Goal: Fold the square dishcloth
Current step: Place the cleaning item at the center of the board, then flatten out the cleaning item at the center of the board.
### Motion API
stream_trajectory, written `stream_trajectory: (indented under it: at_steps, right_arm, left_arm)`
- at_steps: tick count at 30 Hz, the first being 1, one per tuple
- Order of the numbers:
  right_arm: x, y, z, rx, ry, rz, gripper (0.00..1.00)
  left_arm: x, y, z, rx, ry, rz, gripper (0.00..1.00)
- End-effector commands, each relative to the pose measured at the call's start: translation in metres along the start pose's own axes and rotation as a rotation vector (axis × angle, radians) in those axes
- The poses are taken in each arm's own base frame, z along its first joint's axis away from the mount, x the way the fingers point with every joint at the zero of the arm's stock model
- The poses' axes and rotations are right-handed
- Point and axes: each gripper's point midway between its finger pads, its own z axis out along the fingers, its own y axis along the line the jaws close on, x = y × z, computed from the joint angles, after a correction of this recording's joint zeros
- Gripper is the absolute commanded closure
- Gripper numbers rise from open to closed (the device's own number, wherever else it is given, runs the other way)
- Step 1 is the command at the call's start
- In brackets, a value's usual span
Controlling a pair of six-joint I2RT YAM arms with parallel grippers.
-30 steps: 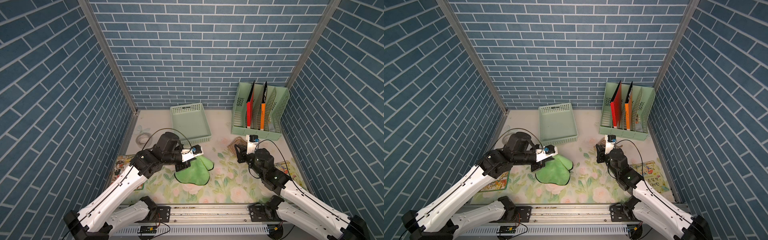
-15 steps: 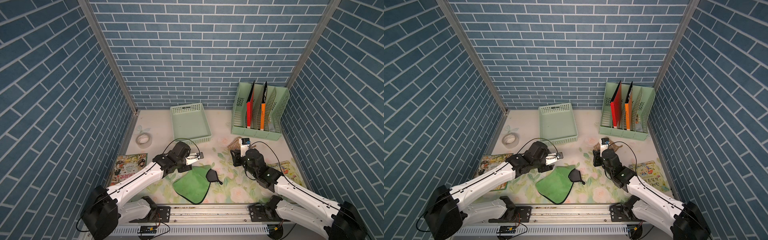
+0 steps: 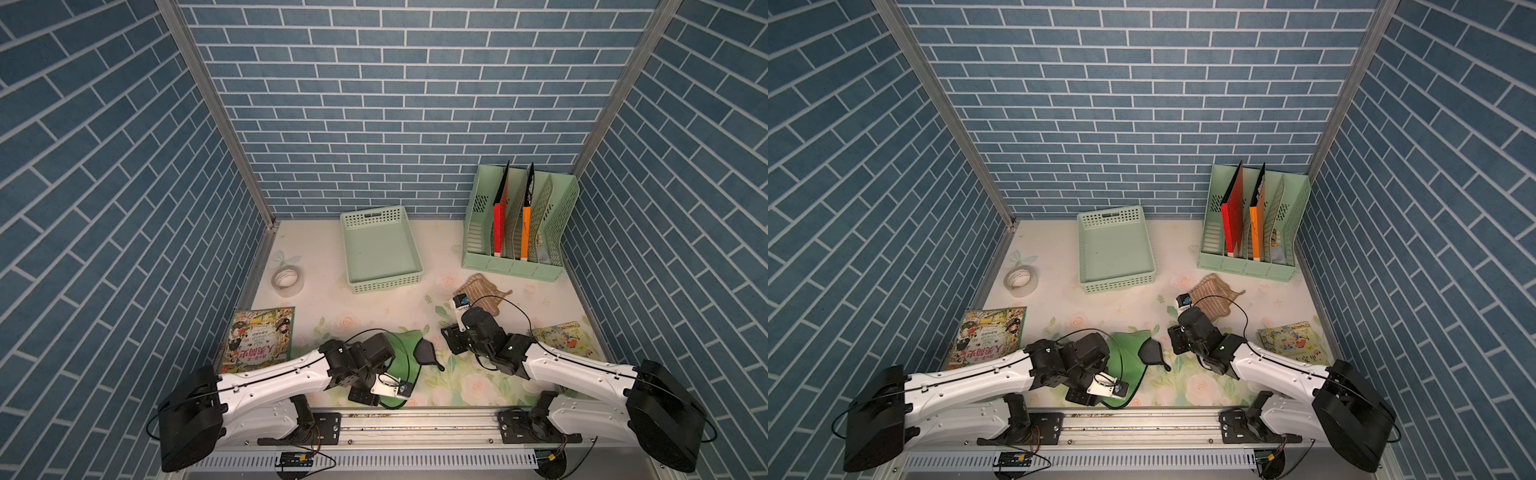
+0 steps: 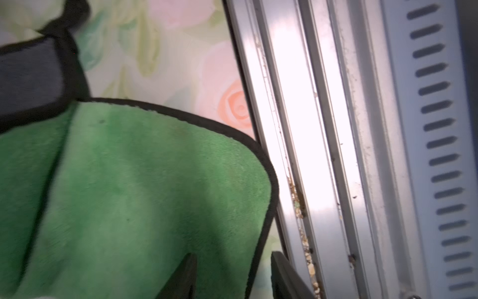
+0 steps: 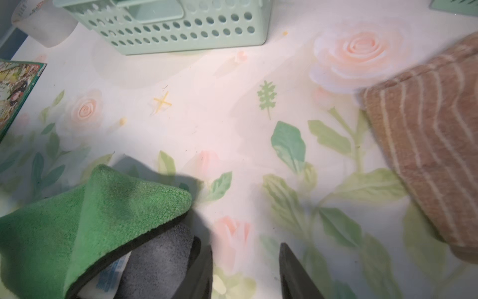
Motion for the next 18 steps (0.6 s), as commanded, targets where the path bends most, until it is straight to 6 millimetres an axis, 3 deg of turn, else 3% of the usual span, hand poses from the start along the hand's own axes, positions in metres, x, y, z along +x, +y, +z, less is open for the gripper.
stream_trajectory:
  at_steps: [1,6,11,15,18]
  right_arm:
    - [0.007,0.017,0.002,-0.056,0.045,-0.01,0.54]
    - [0.008,0.012,0.002,-0.03,0.042,-0.005,0.53]
    - [0.006,0.015,0.003,-0.04,0.044,-0.006,0.53]
    - [0.007,0.015,0.006,-0.033,0.054,-0.003,0.52]
    - [0.005,0.014,0.006,-0.03,0.049,-0.001,0.52]
  left_arm:
    - [-0.011,-0.009,0.008,0.032,-0.026,0.032,0.48]
    - [-0.014,-0.015,0.021,0.039,-0.016,0.08,0.43]
    - [-0.026,-0.012,0.02,0.02,-0.049,0.115,0.43]
    - [-0.033,-0.012,0.025,0.044,-0.063,0.131,0.47]
    - [-0.024,-0.015,0.036,0.07,-0.024,0.133,0.5]
